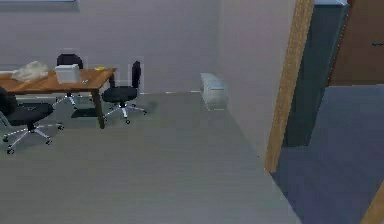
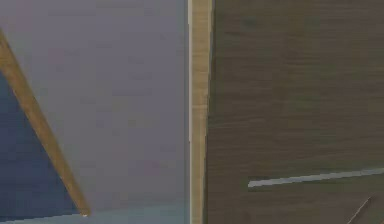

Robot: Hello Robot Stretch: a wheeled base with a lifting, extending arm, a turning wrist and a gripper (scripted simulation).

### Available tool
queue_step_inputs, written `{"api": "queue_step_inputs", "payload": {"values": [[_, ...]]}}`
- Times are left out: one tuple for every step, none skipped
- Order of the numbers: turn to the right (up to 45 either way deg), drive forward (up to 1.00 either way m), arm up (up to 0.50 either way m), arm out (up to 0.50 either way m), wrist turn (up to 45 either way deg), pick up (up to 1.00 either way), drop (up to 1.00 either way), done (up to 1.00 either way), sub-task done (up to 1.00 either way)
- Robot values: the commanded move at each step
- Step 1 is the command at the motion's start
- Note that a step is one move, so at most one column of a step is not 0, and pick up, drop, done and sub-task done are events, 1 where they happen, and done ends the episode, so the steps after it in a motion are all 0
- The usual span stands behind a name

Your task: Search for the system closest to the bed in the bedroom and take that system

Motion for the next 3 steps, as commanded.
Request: {"api": "queue_step_inputs", "payload": {"values": [[24.0, 0.0, 0.0, 0.0, 0.0, 0.0, 0.0, 0.0, 0.0], [0.0, 0.05, 0.0, 0.0, 0.0, 0.0, 0.0, 0.0, 0.0], [6.0, 0.0, 0.0, 0.0, 0.0, 0.0, 0.0, 0.0, 0.0]]}}
